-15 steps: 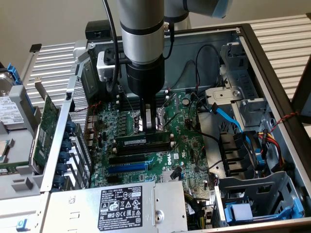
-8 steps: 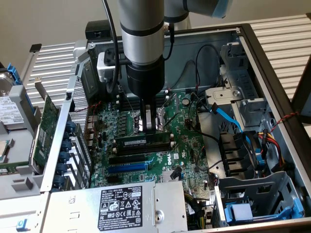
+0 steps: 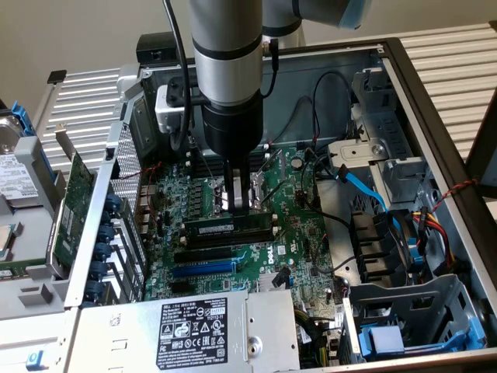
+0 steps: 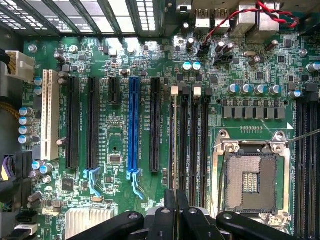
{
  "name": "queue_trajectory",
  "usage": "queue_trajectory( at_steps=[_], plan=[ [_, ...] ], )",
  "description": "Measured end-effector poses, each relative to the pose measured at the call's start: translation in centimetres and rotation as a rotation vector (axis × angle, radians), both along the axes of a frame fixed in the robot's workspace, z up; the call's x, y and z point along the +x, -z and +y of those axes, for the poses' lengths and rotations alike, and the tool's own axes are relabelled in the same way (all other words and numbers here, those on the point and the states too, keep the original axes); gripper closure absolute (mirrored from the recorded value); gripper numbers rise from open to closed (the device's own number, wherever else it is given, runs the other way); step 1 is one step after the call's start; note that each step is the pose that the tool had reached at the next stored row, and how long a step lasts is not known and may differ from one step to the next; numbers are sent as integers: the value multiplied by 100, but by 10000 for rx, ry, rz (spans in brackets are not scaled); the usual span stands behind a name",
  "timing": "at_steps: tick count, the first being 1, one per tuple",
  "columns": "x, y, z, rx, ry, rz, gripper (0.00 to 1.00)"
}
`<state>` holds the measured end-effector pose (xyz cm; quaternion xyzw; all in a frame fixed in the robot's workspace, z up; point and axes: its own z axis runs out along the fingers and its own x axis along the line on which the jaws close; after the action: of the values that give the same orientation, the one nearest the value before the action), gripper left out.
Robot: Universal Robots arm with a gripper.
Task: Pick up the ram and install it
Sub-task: 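Insert the ram into the slot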
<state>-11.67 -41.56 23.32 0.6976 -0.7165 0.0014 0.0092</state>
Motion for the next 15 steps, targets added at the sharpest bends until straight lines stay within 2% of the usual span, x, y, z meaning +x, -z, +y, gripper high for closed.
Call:
queue_trajectory(
  at_steps=[15],
  plan=[
    [2,12,-9,-2,8,1,87]
  ],
)
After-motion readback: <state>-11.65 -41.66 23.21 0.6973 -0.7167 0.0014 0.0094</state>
